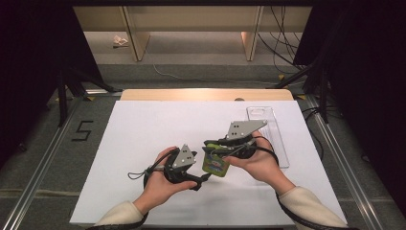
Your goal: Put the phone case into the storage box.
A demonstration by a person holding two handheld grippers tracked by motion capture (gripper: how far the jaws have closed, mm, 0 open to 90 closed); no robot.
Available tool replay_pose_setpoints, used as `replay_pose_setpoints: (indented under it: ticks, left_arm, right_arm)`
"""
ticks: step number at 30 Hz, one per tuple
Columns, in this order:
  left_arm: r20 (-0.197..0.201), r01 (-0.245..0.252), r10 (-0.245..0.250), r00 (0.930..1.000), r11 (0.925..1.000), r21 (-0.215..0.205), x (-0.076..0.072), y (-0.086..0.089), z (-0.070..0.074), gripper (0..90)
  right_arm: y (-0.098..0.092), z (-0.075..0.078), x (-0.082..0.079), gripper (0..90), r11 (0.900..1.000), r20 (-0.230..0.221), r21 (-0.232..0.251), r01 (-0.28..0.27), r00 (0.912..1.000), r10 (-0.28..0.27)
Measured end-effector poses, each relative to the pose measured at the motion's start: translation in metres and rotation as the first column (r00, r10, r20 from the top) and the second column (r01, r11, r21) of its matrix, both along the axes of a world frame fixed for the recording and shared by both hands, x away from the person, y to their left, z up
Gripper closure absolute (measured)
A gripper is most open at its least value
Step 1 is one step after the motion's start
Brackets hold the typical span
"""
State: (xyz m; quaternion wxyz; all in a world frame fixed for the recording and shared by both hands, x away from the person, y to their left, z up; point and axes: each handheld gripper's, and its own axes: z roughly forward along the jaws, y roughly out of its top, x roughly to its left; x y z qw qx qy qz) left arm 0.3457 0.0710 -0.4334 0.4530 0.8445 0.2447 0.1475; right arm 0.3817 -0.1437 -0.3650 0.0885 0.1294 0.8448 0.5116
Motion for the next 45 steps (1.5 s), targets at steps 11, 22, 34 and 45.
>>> replay_pose_setpoints:
  ticks: [11,22,34,45]
  left_arm:
    - [-0.009,0.026,-0.026,0.9996,0.9996,0.014,0.002,-0.001,-0.004,17.6]
    - [-0.031,0.066,-0.065,0.9974,0.9971,0.038,0.006,-0.003,-0.016,19.5]
    - [-0.054,0.140,-0.137,0.9890,0.9890,0.047,0.008,-0.006,-0.023,32.8]
    - [-0.055,0.186,-0.184,0.9814,0.9818,0.040,0.007,-0.006,-0.022,53.5]
  right_arm:
    - [-0.001,0.001,0.000,77.4,1.000,-0.011,-0.008,-0.019,0.9998,0.019]
    - [0.001,0.001,-0.002,77.4,0.999,-0.030,-0.006,-0.045,0.9986,0.044]
    - [0.003,-0.001,-0.002,77.4,0.998,-0.056,-0.004,-0.063,0.9964,0.063]
    - [0.003,-0.001,-0.002,77.5,0.998,-0.066,0.002,-0.065,0.9957,0.065]
